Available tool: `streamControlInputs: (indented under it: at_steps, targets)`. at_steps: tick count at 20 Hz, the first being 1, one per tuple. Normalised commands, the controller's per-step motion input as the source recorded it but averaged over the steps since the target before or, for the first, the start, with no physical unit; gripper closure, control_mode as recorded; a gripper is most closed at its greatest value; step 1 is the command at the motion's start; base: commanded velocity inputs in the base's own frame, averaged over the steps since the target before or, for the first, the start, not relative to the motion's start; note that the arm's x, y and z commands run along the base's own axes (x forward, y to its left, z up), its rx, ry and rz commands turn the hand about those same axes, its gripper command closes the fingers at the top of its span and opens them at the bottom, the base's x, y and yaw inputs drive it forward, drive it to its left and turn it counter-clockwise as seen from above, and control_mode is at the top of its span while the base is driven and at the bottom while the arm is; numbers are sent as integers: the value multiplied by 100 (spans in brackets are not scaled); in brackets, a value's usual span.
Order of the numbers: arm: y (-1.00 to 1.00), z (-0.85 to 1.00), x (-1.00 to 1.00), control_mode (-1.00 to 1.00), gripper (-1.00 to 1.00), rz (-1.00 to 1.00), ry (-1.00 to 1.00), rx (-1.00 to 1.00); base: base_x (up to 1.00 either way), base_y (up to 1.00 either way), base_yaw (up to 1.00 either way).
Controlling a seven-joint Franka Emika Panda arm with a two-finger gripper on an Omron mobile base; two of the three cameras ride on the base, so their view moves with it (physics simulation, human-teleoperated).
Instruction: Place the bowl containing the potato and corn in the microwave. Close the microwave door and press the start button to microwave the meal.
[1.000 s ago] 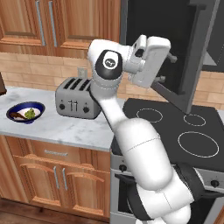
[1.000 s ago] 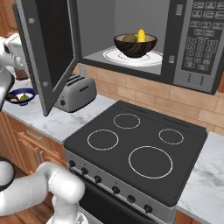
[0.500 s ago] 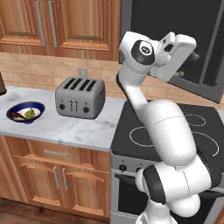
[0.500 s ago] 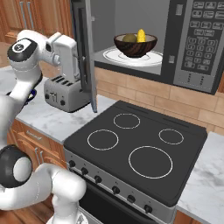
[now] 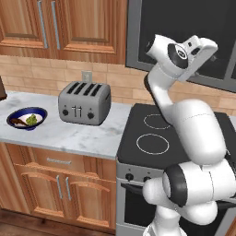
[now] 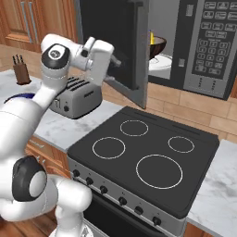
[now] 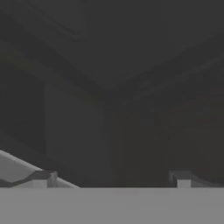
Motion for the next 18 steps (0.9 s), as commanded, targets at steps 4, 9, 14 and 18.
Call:
streamControlInputs:
  at_steps: [4,9,14,18]
  targets:
    - [-78,-1,49,-100,-100,55,-14,5,0,0,0]
    - [-74,-10,59,-100,-100,64,-14,3,0,0,0]
    - [-56,-6,75,-100,-100,66,-13,0,0,0,0]
    - [-29,0,95,-100,-100,59,-14,0,0,0,0]
